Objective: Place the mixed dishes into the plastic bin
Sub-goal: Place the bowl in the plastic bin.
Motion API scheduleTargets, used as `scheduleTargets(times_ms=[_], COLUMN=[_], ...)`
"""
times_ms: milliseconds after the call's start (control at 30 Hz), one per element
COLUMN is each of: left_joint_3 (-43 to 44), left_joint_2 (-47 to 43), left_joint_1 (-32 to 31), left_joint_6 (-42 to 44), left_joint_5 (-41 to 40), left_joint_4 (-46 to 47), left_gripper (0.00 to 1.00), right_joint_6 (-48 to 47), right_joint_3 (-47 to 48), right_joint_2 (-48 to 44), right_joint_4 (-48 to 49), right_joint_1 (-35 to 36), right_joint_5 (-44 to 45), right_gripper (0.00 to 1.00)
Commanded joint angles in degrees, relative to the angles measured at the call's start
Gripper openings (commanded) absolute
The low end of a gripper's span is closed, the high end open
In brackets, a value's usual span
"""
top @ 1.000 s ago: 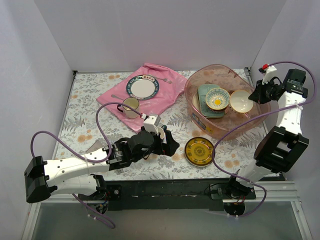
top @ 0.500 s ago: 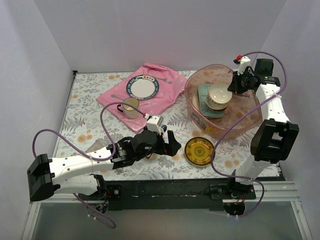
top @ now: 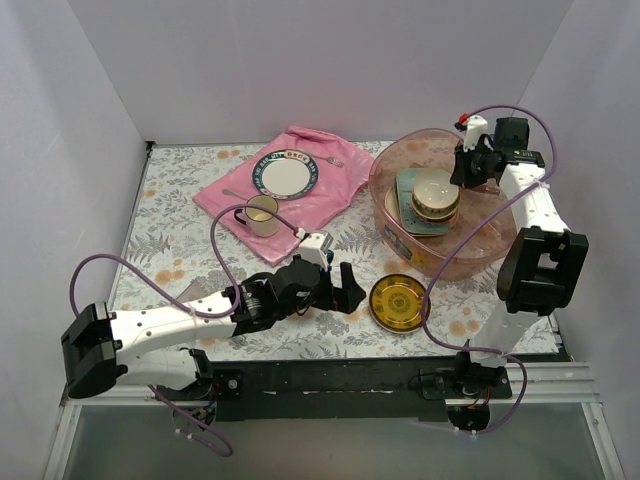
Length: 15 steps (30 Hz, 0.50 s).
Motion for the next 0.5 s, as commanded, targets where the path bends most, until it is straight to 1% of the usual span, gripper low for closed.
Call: scheduleTargets(times_ms=[0, 100, 367, 467], left_joint_3=[0.2, 0.6, 1.3, 1.8], left_joint_2=[1.0, 2.1, 4.9, 6.6], left_joint_1=[0.3, 0.3, 0.3, 0.3], left_joint_6=[0.1, 0.1, 0.0, 0.3], left_joint_5=[1.9, 2.8, 5.3, 7.0], left_joint_4=[1.4, 2.0, 3.4, 4.2], left_gripper=[0.98, 0.98, 0.98, 0.98], right_joint_6=[0.2, -0.1, -0.6, -1.1], right_joint_3=[2.0, 1.3, 0.4, -0.2], right_joint_2=[-1.7, -2.1, -4.0, -5.9], right_joint_4=[4.0, 4.1, 3.8, 3.8], right_joint_1=[0.1, 0.1, 0.1, 0.1], right_joint_5=[0.3, 0.4, -0.6, -1.1], right_gripper=[0.16, 0.21, 0.25, 0.32])
